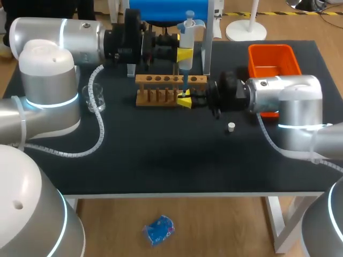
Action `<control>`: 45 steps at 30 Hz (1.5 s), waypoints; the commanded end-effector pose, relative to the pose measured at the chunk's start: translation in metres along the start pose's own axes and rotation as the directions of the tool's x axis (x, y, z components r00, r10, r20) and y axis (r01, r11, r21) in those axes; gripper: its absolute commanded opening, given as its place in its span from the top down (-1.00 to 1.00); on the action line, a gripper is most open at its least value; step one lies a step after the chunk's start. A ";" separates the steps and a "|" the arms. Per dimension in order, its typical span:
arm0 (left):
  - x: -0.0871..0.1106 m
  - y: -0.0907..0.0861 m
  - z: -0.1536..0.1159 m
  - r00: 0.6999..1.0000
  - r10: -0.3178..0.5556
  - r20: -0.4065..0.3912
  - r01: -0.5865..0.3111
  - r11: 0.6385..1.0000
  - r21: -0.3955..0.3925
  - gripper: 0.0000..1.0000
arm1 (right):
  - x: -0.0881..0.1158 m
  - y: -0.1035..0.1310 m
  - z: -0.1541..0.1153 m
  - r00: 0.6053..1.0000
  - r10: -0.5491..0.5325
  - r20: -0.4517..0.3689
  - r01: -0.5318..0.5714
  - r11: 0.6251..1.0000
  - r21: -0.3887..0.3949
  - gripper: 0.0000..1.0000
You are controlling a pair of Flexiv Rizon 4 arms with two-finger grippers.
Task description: Invert the test tube, pick up the pipette, mount the tip to pipette, aspirate from beaker and dispense into the tube, eject the tip, return the pipette, and cap with the stopper.
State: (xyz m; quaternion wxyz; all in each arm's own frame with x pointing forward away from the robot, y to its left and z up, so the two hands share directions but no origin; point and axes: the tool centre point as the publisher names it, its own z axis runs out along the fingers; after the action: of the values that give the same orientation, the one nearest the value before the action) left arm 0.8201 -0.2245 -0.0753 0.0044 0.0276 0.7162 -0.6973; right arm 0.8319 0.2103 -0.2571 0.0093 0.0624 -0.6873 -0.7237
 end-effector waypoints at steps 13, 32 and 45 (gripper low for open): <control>-0.001 0.001 0.000 1.000 0.000 -0.002 0.000 1.000 0.002 1.00 | -0.003 0.005 0.000 1.000 -0.025 0.004 0.025 1.000 0.014 1.00; -0.001 0.001 0.000 1.000 0.000 -0.002 0.000 1.000 0.002 1.00 | 0.009 0.002 -0.001 1.000 -0.027 0.011 0.027 1.000 -0.005 1.00; -0.001 0.001 0.000 1.000 0.000 -0.002 0.000 1.000 0.002 1.00 | 0.005 0.008 -0.001 0.999 -0.043 0.009 0.043 0.999 -0.009 1.00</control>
State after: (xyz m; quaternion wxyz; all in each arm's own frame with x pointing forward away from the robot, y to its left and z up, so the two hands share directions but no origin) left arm 0.8197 -0.2246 -0.0750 0.0041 0.0277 0.7162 -0.6974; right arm 0.8259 0.2074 -0.2522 -0.0094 0.0734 -0.6812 -0.7284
